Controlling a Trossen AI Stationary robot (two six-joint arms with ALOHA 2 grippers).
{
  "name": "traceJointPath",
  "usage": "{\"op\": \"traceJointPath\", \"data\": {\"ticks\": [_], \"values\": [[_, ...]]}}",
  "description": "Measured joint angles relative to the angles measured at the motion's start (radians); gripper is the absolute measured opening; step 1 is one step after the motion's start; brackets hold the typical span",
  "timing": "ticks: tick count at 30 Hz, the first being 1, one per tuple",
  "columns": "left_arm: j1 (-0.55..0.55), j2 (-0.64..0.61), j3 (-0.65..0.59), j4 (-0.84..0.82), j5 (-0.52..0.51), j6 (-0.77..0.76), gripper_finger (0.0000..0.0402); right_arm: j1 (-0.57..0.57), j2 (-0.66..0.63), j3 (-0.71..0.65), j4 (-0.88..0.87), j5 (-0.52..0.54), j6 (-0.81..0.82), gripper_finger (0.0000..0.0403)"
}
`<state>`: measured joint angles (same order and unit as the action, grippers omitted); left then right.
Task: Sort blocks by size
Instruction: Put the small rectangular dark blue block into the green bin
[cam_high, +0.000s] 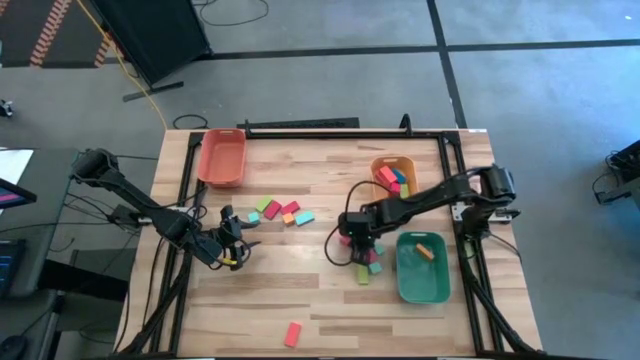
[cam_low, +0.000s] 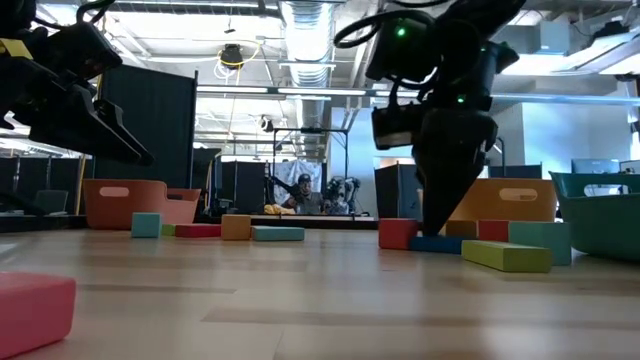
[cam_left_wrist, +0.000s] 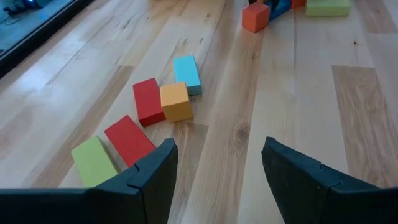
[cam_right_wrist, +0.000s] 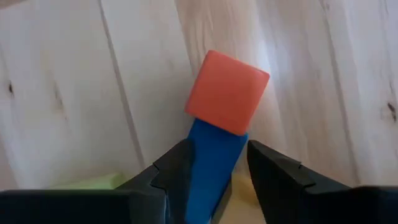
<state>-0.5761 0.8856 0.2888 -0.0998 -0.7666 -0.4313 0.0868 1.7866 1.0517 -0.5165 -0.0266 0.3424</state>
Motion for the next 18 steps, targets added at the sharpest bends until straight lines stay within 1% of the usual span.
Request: {"op": "traceJointPath", "data": {"ticks": [7,12,18], "values": [[0.000,0.000,0.000,-0.001,0.000,0.000,0.0224,0.002,0.019,0.013,0.011,-0.052,0.004,0.0185],[0.000,0.000,0.000,-0.009,0.000,0.000,0.0224,0.027,0.019,0.013,0.012,-0.055,0.047,0.0185],[0.000,0.000,0.000,-0.008,0.000,0.001,0.0224,0.047,0.020,0.012,0.053,-0.055,0.058,0.0185]]}}
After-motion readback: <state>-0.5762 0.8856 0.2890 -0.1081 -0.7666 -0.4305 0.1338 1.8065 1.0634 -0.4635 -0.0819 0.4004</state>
